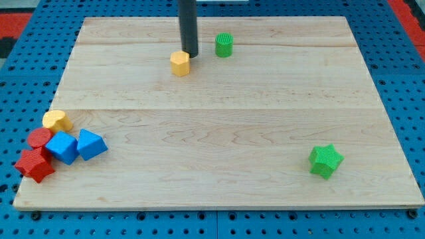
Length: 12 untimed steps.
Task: Slide the yellow hexagon to the green star
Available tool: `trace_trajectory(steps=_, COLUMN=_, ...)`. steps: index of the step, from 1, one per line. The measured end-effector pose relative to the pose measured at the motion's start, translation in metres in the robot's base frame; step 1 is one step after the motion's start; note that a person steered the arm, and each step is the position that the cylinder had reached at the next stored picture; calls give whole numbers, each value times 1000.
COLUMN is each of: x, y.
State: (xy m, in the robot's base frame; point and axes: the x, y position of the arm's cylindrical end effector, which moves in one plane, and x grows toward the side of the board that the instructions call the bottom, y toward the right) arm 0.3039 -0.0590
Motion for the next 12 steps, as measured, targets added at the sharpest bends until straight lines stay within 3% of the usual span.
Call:
trace_trajectory(steps=1, x=2, y=-28)
trace_trajectory(steps=3, x=62, y=-42)
trace_trajectory(steps=4, x=114, y=-11)
trace_trajectory(steps=5, x=140, y=59)
trace_trajectory(steps=6, x=148, y=120)
trace_trajectory(steps=7, x=166, y=128)
trace_trajectory(steps=9, x=140, y=61)
trace_trajectory(steps=10, x=154, y=36)
trace_trajectory(steps=12, x=192, y=109)
